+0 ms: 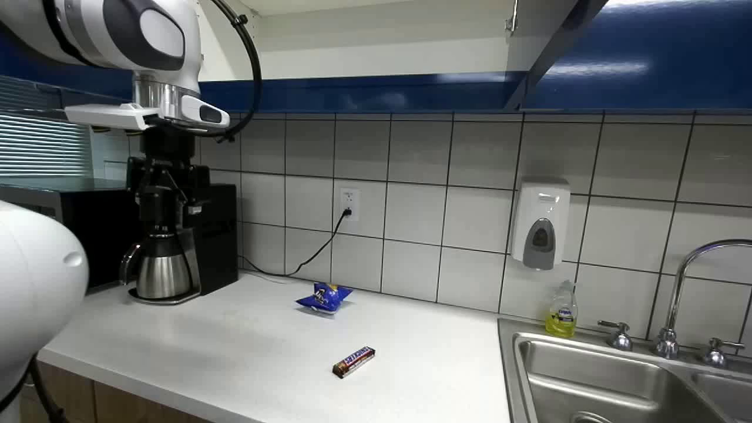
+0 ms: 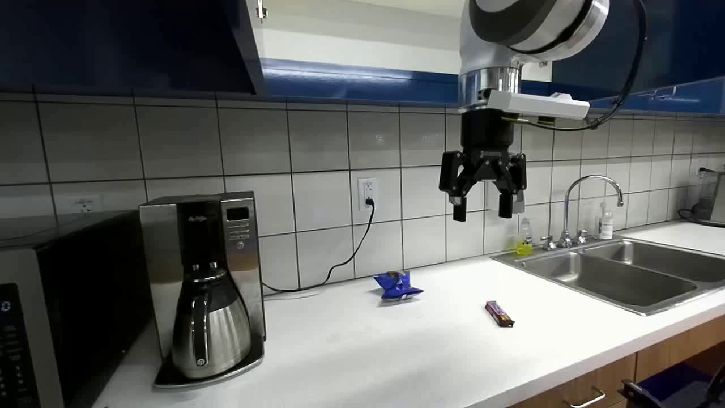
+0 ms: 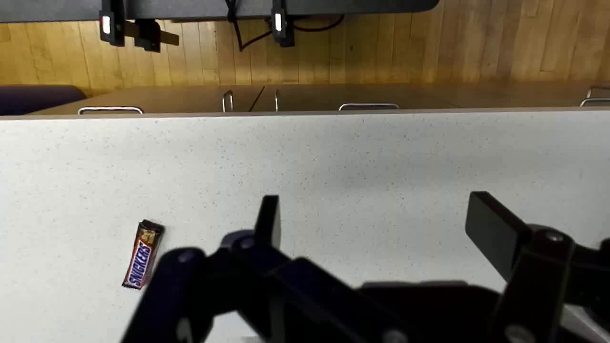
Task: Pick up the brown object from the counter and put it in the cabinet
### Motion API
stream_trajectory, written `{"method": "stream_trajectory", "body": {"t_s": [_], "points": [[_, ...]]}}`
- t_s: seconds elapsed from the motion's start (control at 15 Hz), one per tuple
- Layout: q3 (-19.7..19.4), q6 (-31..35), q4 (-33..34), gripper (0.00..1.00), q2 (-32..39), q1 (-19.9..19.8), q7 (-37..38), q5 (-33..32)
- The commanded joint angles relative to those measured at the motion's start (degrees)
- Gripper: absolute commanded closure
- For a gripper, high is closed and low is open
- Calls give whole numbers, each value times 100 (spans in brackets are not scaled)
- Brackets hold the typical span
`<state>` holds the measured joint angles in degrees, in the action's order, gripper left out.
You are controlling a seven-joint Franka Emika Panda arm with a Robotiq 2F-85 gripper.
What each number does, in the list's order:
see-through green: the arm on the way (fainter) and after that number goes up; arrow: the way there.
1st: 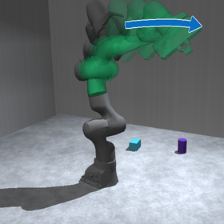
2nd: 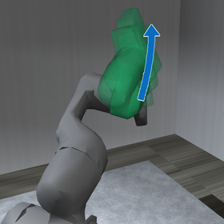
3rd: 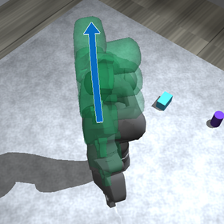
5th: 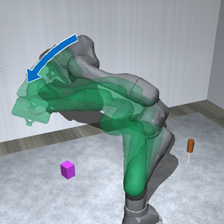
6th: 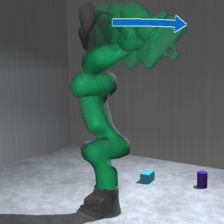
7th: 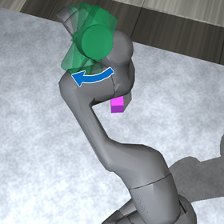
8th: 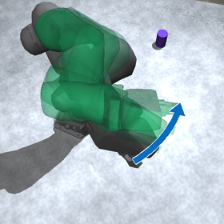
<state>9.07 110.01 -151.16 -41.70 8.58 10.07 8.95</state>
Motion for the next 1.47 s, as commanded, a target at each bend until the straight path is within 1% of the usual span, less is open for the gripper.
{"method": "stream_trajectory", "body": {"t_s": [0.0, 0.33, 0.47, 0.73, 1.07, 1.4], "points": [[21, -16, 11, 0, 2, -28, -16, 14], [-47, 315, 52, 0, 155, -166, -205, -262], [-176, 541, 46, 0, 205, -269, -237, -356], [-513, 878, 34, 0, 406, -484, -257, -280], [-914, 1172, 129, 0, 912, -772, -314, -244], [-1179, 1446, 289, 0, 1581, -1029, -318, -241]]}}
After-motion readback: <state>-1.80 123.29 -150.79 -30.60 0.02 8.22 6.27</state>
